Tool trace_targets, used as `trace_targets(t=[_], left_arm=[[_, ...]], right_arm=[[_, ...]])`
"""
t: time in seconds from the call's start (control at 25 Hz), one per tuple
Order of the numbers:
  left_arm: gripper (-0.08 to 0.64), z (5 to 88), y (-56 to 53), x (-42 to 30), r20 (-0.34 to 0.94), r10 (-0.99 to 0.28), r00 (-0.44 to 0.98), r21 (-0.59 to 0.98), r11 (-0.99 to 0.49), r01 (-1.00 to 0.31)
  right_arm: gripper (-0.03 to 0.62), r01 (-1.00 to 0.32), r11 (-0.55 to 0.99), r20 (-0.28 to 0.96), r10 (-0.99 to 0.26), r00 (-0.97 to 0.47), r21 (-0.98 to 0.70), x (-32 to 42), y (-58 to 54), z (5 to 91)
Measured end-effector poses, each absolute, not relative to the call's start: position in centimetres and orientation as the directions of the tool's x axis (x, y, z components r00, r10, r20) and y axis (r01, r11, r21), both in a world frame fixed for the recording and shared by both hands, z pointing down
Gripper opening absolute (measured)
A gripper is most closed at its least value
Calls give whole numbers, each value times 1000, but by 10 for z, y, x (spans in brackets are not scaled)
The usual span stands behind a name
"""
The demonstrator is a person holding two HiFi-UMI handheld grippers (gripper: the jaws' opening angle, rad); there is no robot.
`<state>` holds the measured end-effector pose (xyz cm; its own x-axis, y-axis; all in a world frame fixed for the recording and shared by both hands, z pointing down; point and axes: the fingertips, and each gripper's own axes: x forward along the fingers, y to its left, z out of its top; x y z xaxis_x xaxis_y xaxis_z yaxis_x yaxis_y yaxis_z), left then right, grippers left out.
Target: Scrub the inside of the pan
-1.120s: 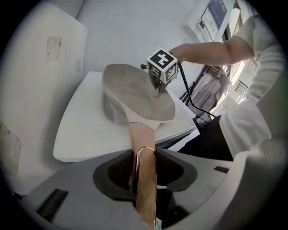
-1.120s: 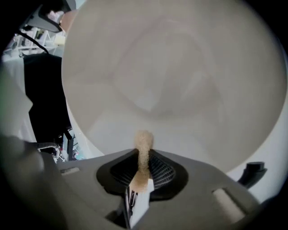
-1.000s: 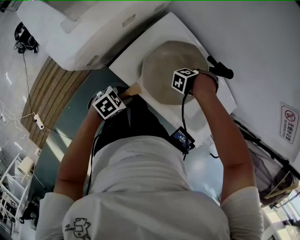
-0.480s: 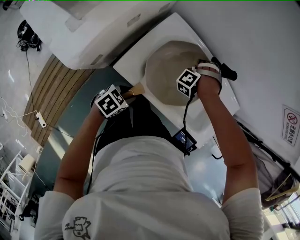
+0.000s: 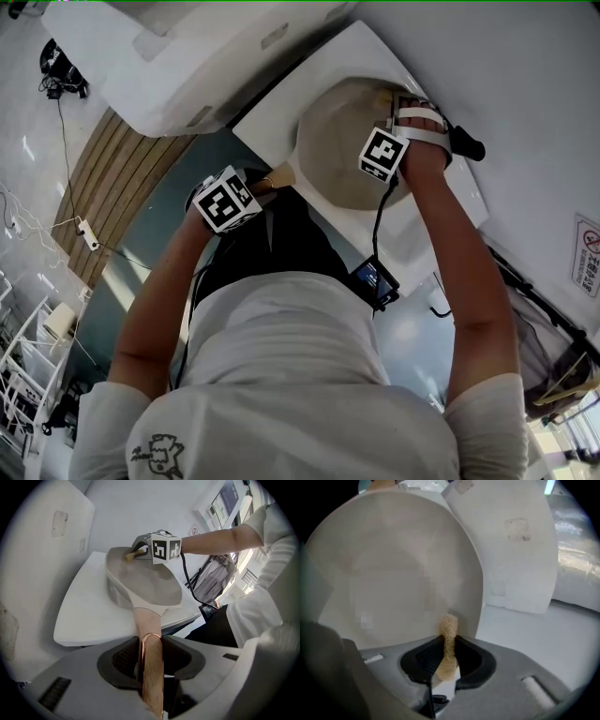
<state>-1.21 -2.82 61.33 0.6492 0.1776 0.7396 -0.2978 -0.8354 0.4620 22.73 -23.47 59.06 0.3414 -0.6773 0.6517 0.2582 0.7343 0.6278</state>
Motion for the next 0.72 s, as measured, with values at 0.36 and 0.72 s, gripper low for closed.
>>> trace_targets(t=[0.36, 0.72], left_arm=[[152, 614, -29, -14, 739, 169, 652, 465, -828, -313], [152, 614, -31, -18, 744, 163, 648, 460, -828, -320]], right_arm=[[69, 278, 666, 651, -742, 158, 692, 171, -253, 586], [71, 196, 727, 750, -655, -85, 658, 102, -232, 612]])
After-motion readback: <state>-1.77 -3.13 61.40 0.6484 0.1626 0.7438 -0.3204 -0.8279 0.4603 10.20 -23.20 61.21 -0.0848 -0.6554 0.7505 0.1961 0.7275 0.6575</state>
